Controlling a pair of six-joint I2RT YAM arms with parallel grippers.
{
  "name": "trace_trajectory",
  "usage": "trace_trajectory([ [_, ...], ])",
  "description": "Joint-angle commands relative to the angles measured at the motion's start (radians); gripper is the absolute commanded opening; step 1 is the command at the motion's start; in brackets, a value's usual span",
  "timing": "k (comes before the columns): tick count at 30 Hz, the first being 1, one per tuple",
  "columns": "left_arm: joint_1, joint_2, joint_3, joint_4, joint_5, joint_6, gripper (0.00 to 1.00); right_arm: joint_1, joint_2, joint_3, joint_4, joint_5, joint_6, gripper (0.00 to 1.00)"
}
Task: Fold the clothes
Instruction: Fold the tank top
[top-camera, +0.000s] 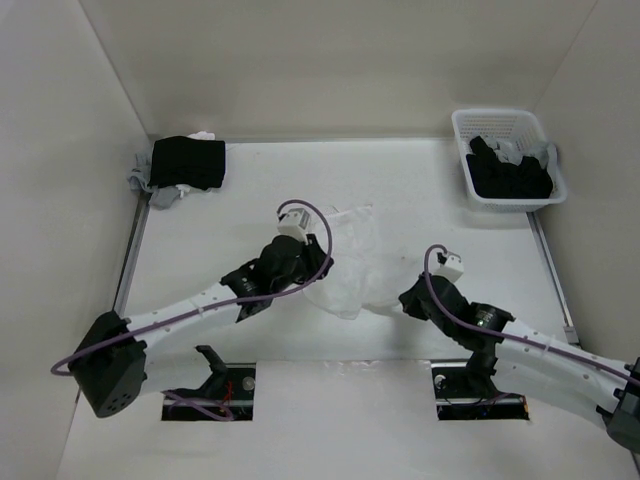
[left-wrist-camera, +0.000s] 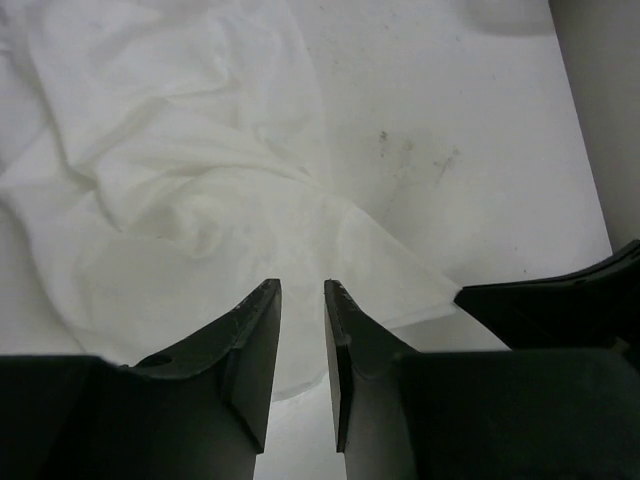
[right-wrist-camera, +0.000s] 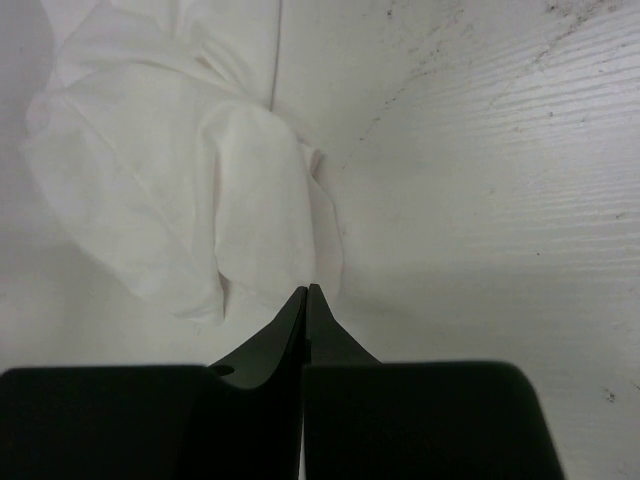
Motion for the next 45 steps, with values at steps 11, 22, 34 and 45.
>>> trace_trajectory([
  [11,0.234,0.044,-0.266,0.198,-0.007,-0.085,0.45,-0.07,0.038,0.009,0.182,-0.019,-0.102,0.0],
  [22,0.401,0.257,-0.165,0.43,0.021,-0.102,0.46,-0.193,0.261,0.169,0.322,-0.059,-0.292,0.59],
  [34,0.462,0.64,0.104,0.491,0.199,-0.105,0.41,-0.484,0.967,0.604,0.65,-0.392,-0.343,0.59],
  [45,0.432,0.678,0.128,0.527,0.262,-0.116,0.12,-0.487,1.17,0.737,0.575,-0.522,-0.267,0.33],
])
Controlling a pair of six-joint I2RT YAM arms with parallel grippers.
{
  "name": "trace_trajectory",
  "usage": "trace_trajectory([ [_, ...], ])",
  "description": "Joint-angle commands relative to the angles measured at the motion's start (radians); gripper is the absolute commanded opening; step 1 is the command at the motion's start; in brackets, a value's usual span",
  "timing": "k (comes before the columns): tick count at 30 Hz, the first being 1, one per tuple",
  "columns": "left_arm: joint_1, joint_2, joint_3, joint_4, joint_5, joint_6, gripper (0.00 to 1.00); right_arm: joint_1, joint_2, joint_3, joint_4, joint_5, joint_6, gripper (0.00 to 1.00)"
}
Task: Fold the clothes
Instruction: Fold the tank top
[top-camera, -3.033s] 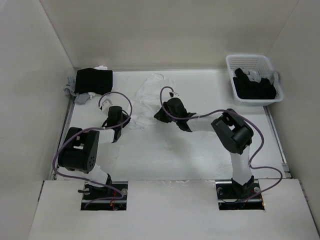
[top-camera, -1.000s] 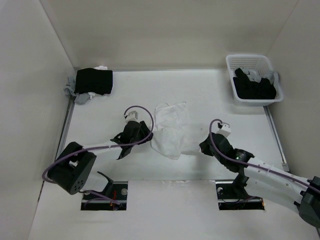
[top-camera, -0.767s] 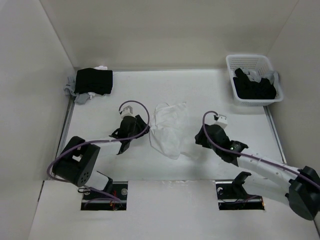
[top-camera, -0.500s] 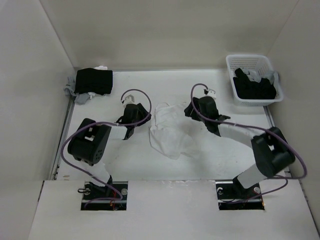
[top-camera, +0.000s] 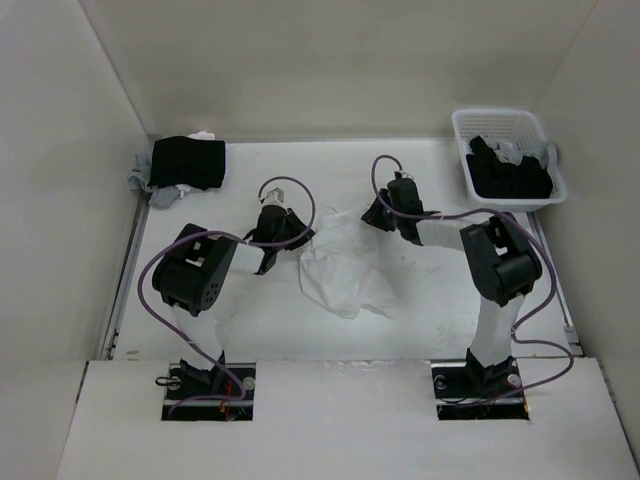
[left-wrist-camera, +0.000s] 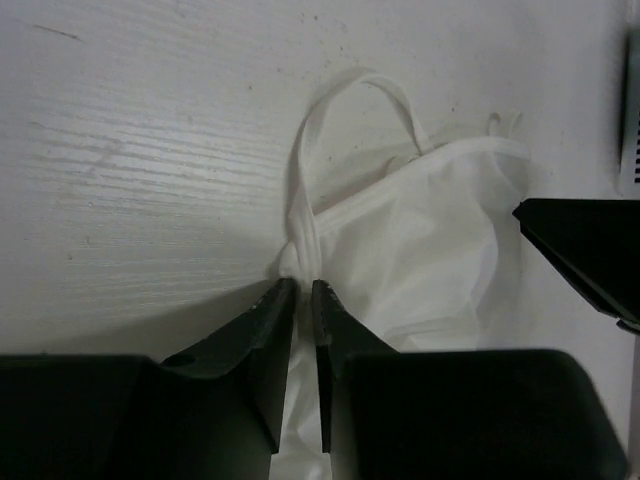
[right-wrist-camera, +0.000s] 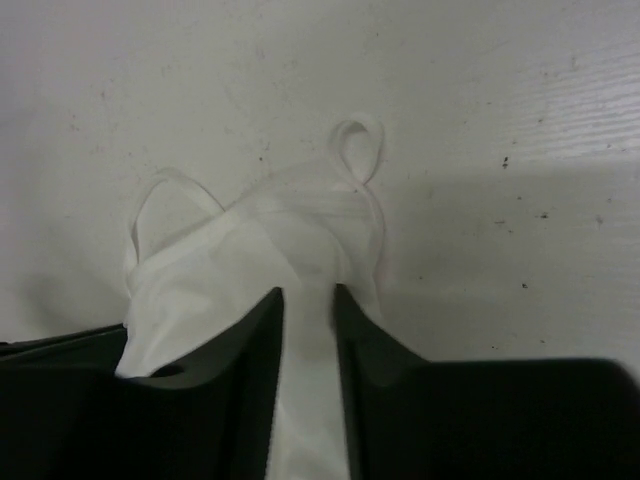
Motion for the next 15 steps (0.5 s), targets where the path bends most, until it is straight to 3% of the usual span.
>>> trace_trajectory([
  [1,-0.004,0.023,0.035,0.02,0.042,-0.008,0.08,0.008,0.013,0.04,0.02,-0.032,0.046,0.25],
  [3,-0.005,0.011,0.038,0.029,0.036,-0.017,0.04,0.008,-0.001,0.038,0.049,-0.013,0.052,0.1],
  [5,-0.005,-0.029,0.038,0.04,0.024,-0.035,0.02,0.008,-0.035,0.037,0.071,-0.008,0.052,0.02],
  [10,-0.004,-0.228,0.041,0.011,-0.014,-0.058,0.0,0.018,-0.217,-0.035,0.13,0.044,0.02,0.0],
  [15,-0.023,-0.474,0.032,-0.061,-0.071,-0.029,0.0,0.061,-0.51,-0.158,0.126,0.091,-0.014,0.0],
])
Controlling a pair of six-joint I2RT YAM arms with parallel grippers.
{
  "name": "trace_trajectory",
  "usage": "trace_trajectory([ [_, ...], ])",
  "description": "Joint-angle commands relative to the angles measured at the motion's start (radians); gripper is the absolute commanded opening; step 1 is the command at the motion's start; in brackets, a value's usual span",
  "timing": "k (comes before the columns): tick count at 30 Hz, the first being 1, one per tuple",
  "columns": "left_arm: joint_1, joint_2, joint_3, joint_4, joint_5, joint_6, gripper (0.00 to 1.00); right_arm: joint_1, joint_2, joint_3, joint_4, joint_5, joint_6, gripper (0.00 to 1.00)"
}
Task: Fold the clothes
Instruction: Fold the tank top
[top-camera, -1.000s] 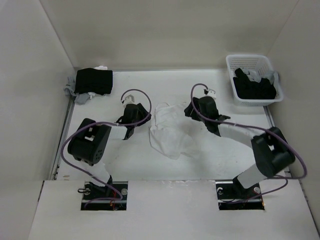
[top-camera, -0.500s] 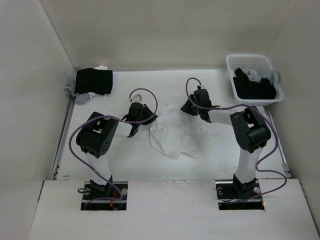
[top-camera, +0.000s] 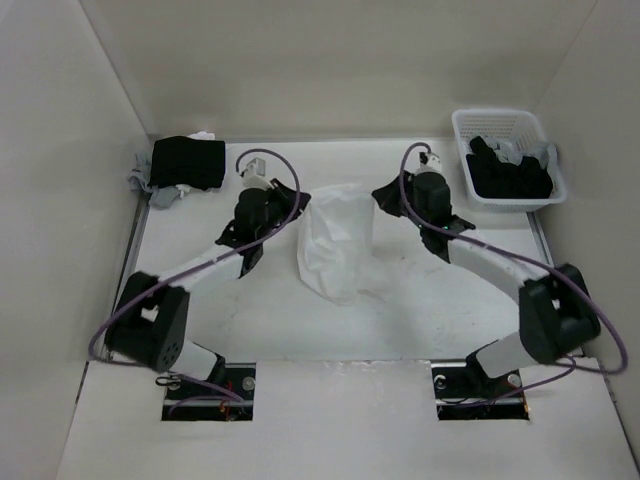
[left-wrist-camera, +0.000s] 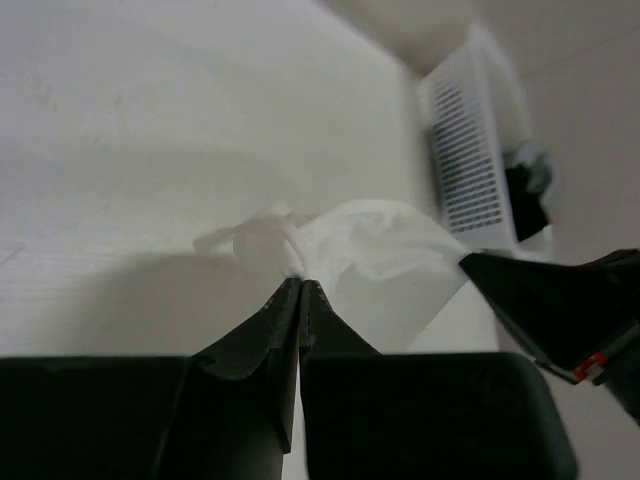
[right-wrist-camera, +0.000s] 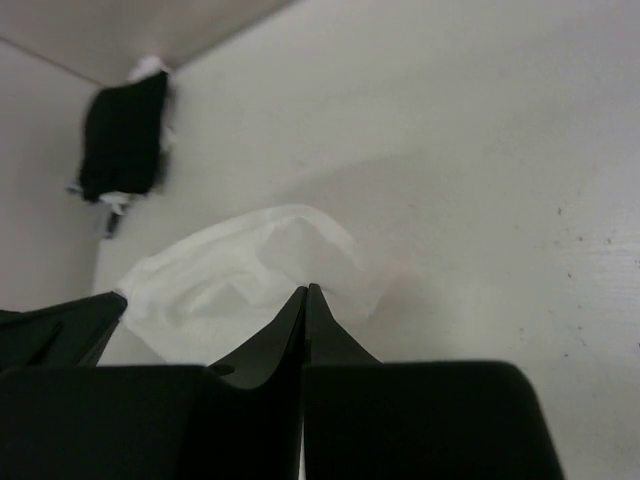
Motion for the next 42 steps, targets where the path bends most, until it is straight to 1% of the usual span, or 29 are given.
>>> trace_trajectory([
  [1,-0.019,-0.202,0.018,-0.001,-0.06,0.025,0.0,0.046,-0.231,-0.063,0.077,0.052,-0.04,0.0],
  [4,-0.034,-0.371,0.009,-0.065,-0.097,0.054,0.0,0.098,-0.433,-0.107,0.021,0.095,-0.071,0.0],
  [7,-0.063,-0.543,0.009,-0.14,-0.14,0.088,0.0,0.176,-0.61,-0.114,-0.075,0.167,-0.125,0.0],
  [9,-0.097,-0.655,0.02,-0.197,-0.18,0.127,0.0,0.254,-0.725,-0.095,-0.147,0.242,-0.169,0.0],
  [12,-0.155,-0.784,0.055,-0.284,-0.251,0.181,0.0,0.398,-0.844,-0.042,-0.249,0.36,-0.226,0.0],
  [15,-0.232,-0.859,0.093,-0.338,-0.3,0.241,0.01,0.539,-0.891,0.006,-0.3,0.47,-0.277,0.0],
  [19,-0.319,-0.904,0.115,-0.378,-0.363,0.299,0.02,0.726,-0.897,0.06,-0.326,0.647,-0.352,0.01],
  [22,-0.358,-0.903,0.106,-0.398,-0.387,0.339,0.02,0.794,-0.866,0.064,-0.316,0.718,-0.395,0.02],
  [24,-0.353,-0.883,0.075,-0.406,-0.407,0.353,0.03,0.756,-0.836,0.046,-0.313,0.709,-0.387,0.02],
  [26,-0.332,-0.835,0.036,-0.407,-0.413,0.364,0.04,0.669,-0.793,-0.006,-0.284,0.64,-0.345,0.01],
  [29,-0.269,-0.717,-0.024,-0.385,-0.404,0.359,0.04,0.481,-0.704,-0.11,-0.193,0.444,-0.245,0.01],
  [31,-0.202,-0.601,-0.075,-0.31,-0.39,0.353,0.06,0.352,-0.615,-0.15,-0.136,0.316,-0.174,0.01],
  [33,-0.11,-0.455,-0.103,-0.204,-0.346,0.33,0.07,0.252,-0.488,-0.157,-0.057,0.215,-0.139,0.01],
  [35,-0.012,-0.278,-0.082,-0.094,-0.292,0.261,0.08,0.164,-0.344,-0.112,-0.003,0.144,-0.122,0.01],
  [36,0.031,-0.181,-0.04,-0.054,-0.247,0.22,0.09,0.12,-0.246,-0.062,0.006,0.115,-0.116,0.01],
  [37,0.07,-0.093,0.013,-0.029,-0.208,0.194,0.1,0.083,-0.154,0.005,0.003,0.091,-0.105,0.01],
  [39,0.117,0.03,0.13,-0.035,-0.153,0.132,0.17,0.026,0.007,0.142,-0.026,0.063,-0.077,0.03],
  [41,0.125,0.044,0.188,-0.076,-0.13,0.1,0.24,-0.005,0.1,0.24,-0.078,0.047,-0.044,0.13],
  [42,0.119,0.026,0.192,-0.087,-0.137,0.104,0.27,-0.009,0.103,0.247,-0.09,0.058,-0.025,0.21],
])
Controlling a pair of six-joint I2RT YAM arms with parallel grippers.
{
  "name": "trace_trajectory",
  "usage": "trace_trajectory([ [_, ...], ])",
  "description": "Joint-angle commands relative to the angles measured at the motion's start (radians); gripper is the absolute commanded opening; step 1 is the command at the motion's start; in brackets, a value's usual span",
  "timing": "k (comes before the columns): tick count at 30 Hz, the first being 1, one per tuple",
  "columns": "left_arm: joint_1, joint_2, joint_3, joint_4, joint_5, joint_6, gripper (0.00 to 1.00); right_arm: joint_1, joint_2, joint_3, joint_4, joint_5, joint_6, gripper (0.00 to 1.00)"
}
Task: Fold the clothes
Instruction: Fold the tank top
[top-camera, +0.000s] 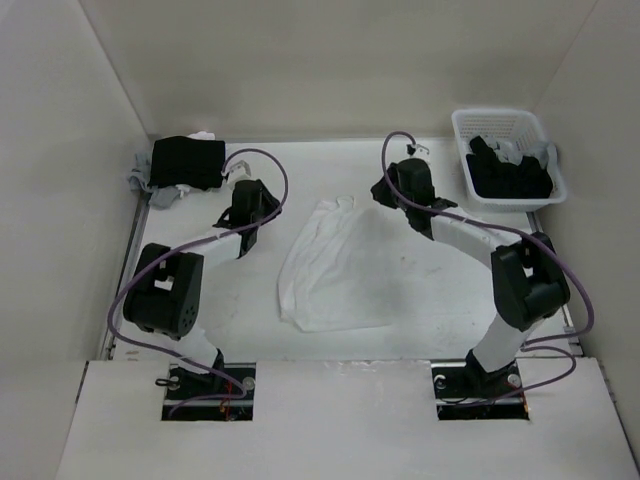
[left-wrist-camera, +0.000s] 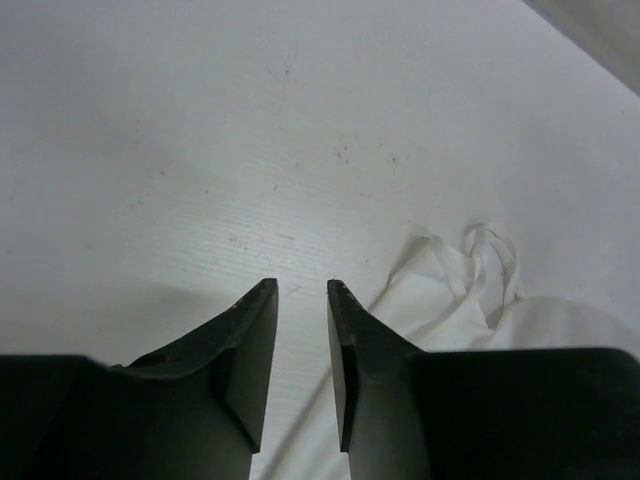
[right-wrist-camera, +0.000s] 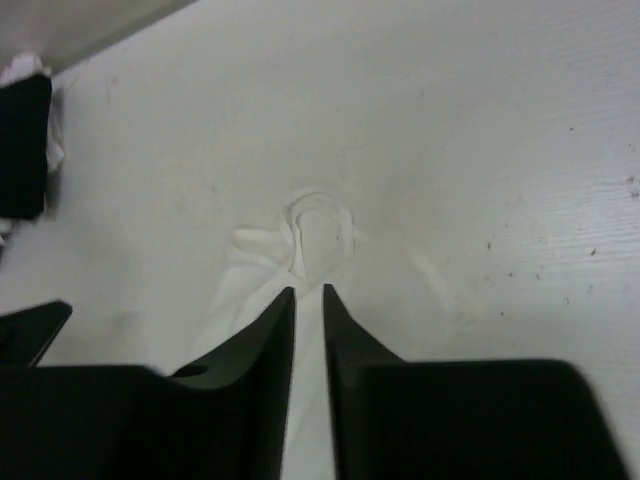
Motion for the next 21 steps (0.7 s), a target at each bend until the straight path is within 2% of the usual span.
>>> trace_trajectory([
  [1,-0.025,-0.111,0.1,0.094,0.057,-0.049,0.29,-0.021,-0.01,0.088,0.044,-0.049,0.076,0.3],
  [3,-0.068,-0.197,0.045,0.036,0.02,0.01,0.27,-0.019,-0.052,0.036,0.072,-0.012,0.058,0.43],
  [6,-0.17,-0.338,-0.1,-0.067,-0.024,0.048,0.17,-0.005,-0.147,-0.085,0.079,0.033,0.049,0.46],
  [8,-0.267,-0.419,-0.197,-0.142,-0.072,0.056,0.11,0.006,-0.217,-0.175,0.092,0.047,0.062,0.33],
  [9,-0.318,-0.454,-0.238,-0.188,-0.108,0.047,0.08,0.018,-0.264,-0.238,0.104,0.053,0.069,0.22],
  [12,-0.479,-0.524,-0.299,-0.358,-0.254,-0.004,0.0,0.045,-0.368,-0.356,0.109,0.056,0.073,0.06],
  [15,-0.623,-0.542,-0.3,-0.504,-0.366,-0.103,0.01,0.064,-0.482,-0.462,0.098,0.059,0.078,0.06],
  [18,-0.737,-0.51,-0.29,-0.589,-0.405,-0.229,0.12,0.068,-0.576,-0.55,0.092,0.063,0.086,0.09],
  [21,-0.819,-0.45,-0.277,-0.594,-0.411,-0.306,0.23,0.073,-0.626,-0.61,0.093,0.063,0.086,0.11],
])
